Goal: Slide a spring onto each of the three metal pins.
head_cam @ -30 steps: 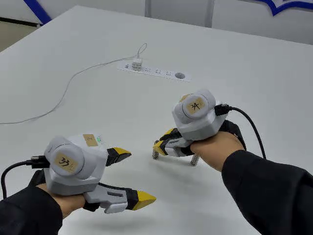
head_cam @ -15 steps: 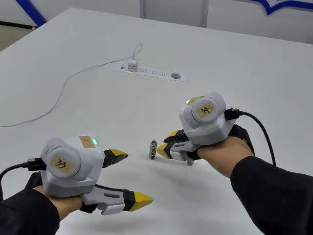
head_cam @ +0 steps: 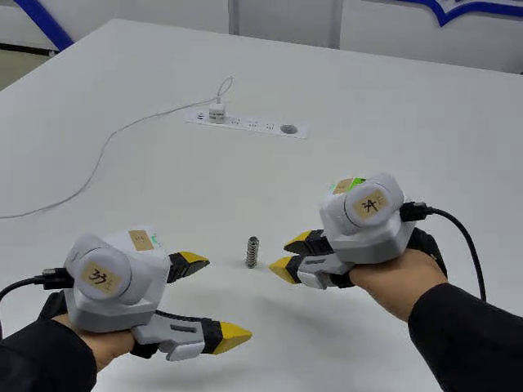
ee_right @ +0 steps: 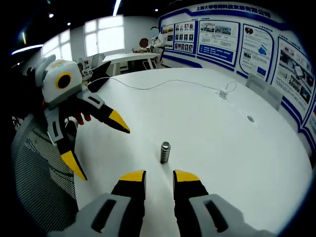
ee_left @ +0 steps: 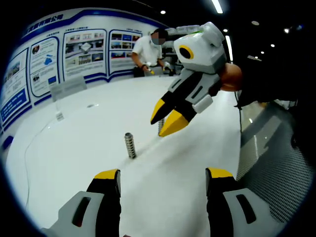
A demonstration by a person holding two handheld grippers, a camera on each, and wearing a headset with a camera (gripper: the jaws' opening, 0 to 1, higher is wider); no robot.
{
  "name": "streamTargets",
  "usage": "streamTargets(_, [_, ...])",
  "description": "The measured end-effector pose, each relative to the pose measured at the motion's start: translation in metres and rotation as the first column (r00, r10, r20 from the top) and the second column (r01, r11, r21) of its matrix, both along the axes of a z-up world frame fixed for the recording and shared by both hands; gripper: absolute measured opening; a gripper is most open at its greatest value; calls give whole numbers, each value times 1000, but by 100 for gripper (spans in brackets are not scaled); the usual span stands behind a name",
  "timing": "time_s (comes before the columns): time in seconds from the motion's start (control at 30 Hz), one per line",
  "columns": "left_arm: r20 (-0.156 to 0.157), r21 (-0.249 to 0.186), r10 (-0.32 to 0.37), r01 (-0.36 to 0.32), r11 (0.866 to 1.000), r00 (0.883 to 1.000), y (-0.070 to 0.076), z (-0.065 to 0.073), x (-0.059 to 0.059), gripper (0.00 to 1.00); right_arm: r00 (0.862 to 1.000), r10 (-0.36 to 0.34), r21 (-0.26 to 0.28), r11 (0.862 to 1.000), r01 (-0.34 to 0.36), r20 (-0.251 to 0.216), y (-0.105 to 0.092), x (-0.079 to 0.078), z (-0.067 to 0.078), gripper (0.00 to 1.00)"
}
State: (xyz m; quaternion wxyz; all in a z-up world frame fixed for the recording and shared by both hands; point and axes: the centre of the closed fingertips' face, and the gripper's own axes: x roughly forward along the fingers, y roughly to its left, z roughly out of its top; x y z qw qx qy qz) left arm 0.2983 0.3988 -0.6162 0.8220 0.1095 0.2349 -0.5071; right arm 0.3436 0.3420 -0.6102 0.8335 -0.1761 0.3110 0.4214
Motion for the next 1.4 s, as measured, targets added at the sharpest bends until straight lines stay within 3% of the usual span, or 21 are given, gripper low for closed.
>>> streamTargets(0.3, [0, 3, -2, 2, 1000, 1000, 0, -1, 0, 72, 1000, -6, 11, 1000, 6, -13, -10, -19, -7, 24])
streamTargets(0.93, [0, 1, -3, 3, 1000, 1000, 0, -1, 0, 72, 994, -106, 41, 993, 108, -33, -53, -37, -12, 26])
streamTargets(1.4, [1, -3, -3, 3, 1000, 1000, -1, 0, 0, 72, 975, -218, 75, 973, 220, -36, -94, -50, -8, 28])
